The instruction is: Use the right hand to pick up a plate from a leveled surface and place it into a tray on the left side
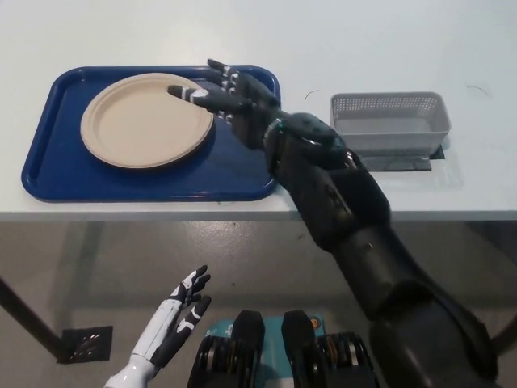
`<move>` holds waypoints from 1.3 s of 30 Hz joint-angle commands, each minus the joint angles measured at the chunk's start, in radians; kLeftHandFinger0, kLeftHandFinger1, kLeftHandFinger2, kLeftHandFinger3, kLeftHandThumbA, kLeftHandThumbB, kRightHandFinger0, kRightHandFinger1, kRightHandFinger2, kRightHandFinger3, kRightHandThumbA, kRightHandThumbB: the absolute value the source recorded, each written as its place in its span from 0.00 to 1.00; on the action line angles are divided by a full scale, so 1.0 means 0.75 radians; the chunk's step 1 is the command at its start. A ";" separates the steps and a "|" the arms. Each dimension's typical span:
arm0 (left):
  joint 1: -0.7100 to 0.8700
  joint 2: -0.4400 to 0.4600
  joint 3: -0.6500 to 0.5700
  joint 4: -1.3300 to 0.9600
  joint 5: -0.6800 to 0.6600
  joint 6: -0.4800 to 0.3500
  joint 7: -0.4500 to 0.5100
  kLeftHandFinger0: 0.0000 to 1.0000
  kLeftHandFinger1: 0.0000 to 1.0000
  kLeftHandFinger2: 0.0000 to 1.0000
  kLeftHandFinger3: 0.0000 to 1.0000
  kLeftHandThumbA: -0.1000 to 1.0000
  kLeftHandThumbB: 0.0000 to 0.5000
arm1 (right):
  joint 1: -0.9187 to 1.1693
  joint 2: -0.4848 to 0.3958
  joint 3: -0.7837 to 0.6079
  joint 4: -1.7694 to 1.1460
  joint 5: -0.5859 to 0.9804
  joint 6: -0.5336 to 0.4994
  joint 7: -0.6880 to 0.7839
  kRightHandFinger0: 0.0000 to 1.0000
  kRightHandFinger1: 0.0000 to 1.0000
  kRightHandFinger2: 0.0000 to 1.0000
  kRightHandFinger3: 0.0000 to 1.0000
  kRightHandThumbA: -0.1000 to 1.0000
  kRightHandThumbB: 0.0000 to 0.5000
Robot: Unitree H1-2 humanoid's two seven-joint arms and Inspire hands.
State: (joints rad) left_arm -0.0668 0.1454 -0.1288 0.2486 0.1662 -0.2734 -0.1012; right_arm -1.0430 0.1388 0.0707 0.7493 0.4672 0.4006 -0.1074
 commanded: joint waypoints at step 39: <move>-0.048 -0.014 0.022 0.077 -0.016 -0.113 0.038 1.00 1.00 1.00 1.00 0.97 0.67 | 1.796 -0.373 0.124 -2.070 -0.566 -1.057 0.149 1.00 1.00 1.00 1.00 1.00 0.64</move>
State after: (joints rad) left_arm -0.0635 0.1424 -0.1280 0.3138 0.1663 -0.2736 -0.1007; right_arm 0.1123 -0.1966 0.1691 -0.4388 0.4127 0.2417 -0.1379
